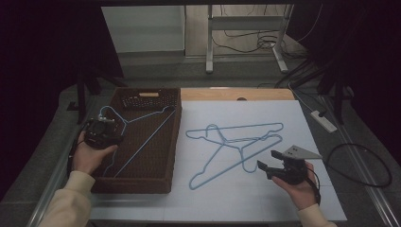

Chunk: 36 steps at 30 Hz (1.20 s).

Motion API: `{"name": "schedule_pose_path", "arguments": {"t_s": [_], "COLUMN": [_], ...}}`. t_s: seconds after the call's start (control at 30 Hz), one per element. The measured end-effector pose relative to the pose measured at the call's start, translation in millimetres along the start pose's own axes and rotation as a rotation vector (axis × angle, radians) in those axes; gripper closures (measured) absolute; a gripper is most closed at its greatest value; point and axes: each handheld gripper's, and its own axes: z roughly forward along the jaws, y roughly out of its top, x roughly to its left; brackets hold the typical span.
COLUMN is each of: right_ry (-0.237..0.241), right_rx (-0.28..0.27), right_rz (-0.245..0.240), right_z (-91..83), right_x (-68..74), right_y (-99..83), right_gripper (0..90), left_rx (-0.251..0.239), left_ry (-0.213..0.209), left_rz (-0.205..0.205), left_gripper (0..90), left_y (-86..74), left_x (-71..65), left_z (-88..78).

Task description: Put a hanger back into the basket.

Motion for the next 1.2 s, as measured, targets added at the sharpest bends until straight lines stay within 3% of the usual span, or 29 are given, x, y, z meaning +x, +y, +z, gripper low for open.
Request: {"name": "schedule_pose_path", "arguments": {"t_s": [0.17, 0.3, 0.73, 1.2], "right_ry": [0.001, 0.002, 0.004, 0.0], "right_rx": [-0.001, -0.002, -0.005, -0.003], "right_rz": [0.002, 0.001, 0.004, 0.005], "right_z": [-0.3, -0.4, -0.4, -1.3], "right_x": [0.0, 0.2, -0.3, -1.5], "right_y": [0.2, 0.3, 0.4, 0.6], "right_gripper": [29.3, 29.3, 29.3, 29.2], "left_rx": [-0.084, -0.141, -0.253, -0.347], "left_ry": [-0.106, -0.161, -0.258, -0.342], "left_rz": [0.011, 0.015, 0.076, 0.152], "left_gripper": [43.7, 41.0, 38.0, 35.5], "left_y": [-0.5, -1.7, -7.7, -15.9], "left_x": [-6.4, -13.5, -45.5, -76.0], "left_z": [-20.2, -31.9, -53.0, -61.0]}}
